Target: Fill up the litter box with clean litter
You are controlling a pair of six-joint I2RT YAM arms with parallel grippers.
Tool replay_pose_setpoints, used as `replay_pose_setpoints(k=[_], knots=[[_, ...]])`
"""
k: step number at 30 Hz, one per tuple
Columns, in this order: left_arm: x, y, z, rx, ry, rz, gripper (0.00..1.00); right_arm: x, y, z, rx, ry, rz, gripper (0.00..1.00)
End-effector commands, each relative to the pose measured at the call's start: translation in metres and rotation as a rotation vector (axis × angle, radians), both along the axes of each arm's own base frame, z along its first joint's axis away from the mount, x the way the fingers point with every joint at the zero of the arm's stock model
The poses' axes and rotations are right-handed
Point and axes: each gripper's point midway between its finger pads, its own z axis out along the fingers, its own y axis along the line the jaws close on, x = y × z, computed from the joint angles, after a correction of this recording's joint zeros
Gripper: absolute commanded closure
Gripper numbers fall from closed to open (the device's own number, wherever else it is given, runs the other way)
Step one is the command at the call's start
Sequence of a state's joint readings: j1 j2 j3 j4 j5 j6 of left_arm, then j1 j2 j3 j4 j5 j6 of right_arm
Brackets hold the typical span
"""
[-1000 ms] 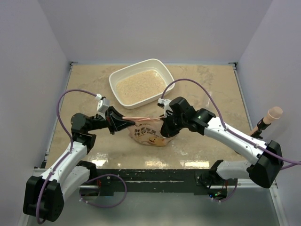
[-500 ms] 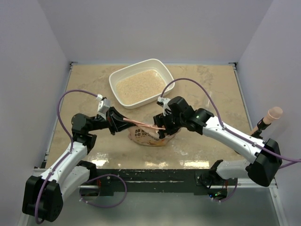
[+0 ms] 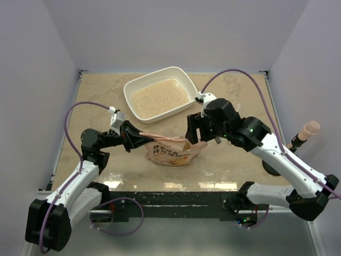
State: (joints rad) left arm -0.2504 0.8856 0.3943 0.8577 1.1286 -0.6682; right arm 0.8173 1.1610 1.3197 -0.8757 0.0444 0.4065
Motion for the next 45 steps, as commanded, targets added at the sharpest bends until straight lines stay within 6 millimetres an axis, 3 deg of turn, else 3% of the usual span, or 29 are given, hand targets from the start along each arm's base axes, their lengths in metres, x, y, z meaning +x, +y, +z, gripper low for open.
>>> replay_pose_setpoints(k=[1,3,6,7,8,13,14,15,17,18,19,20,21,23,24,27,28,30,34,45], knots=[[0.0,0.0,0.023,-0.024,-0.127,0.014,0.98,0.017,-0.036,0.041,-0.021,-0.138,-0.189,0.22],[0.001,0.0,0.022,-0.011,-0.118,0.015,0.98,0.03,-0.041,0.053,-0.02,-0.193,-0.244,0.19],[0.007,0.0,0.02,0.01,-0.114,0.045,0.99,0.065,-0.032,0.053,-0.024,-0.217,-0.277,0.18],[0.008,0.001,0.021,0.012,-0.12,0.049,0.99,0.083,-0.04,0.051,-0.02,-0.212,-0.321,0.19],[0.008,0.0,0.022,0.013,-0.12,0.046,0.99,0.105,-0.032,0.047,-0.008,-0.214,-0.339,0.19],[0.013,0.003,0.023,0.081,-0.139,0.074,1.0,0.181,-0.036,0.032,0.077,-0.201,-0.517,0.17],[0.014,0.004,0.022,0.09,-0.137,0.083,1.0,0.196,-0.031,0.039,0.121,-0.215,-0.519,0.16],[0.013,0.004,0.021,0.095,-0.131,0.09,1.0,0.214,-0.023,0.013,0.098,-0.167,-0.517,0.16],[0.012,0.005,0.018,0.087,-0.112,0.094,1.0,0.24,-0.018,0.013,0.094,-0.181,-0.524,0.16],[0.01,0.005,0.013,0.067,-0.126,0.092,1.0,0.255,-0.015,-0.011,0.035,-0.156,-0.519,0.16],[0.004,0.003,0.01,0.046,-0.078,0.068,0.99,0.265,-0.016,-0.018,0.011,-0.161,-0.531,0.16],[-0.001,0.003,0.01,0.035,-0.101,0.047,0.99,0.277,-0.015,-0.012,0.016,-0.183,-0.543,0.16],[-0.002,0.003,0.009,0.044,-0.087,0.034,0.99,0.29,-0.019,-0.031,-0.01,-0.162,-0.561,0.16],[0.002,0.003,0.006,0.065,-0.093,0.058,0.99,0.306,-0.019,-0.032,0.018,-0.169,-0.563,0.17],[0.002,0.003,0.005,0.065,-0.091,0.06,0.99,0.317,-0.025,-0.052,0.003,-0.139,-0.583,0.17],[-0.001,0.003,0.005,0.064,-0.087,0.054,0.99,0.335,-0.035,-0.063,0.016,-0.118,-0.604,0.2],[-0.001,0.003,0.005,0.064,-0.089,0.054,0.99,0.34,-0.035,-0.076,0.003,-0.1,-0.604,0.2],[0.0,0.002,0.004,0.063,-0.086,0.054,1.0,0.349,-0.037,-0.078,0.014,-0.099,-0.604,0.2],[-0.001,0.002,0.004,0.063,-0.084,0.05,1.0,0.362,-0.032,-0.102,0.001,-0.067,-0.577,0.21],[-0.003,0.002,0.005,0.061,-0.087,0.049,1.0,0.364,-0.026,-0.148,-0.043,0.019,-0.549,0.37]])
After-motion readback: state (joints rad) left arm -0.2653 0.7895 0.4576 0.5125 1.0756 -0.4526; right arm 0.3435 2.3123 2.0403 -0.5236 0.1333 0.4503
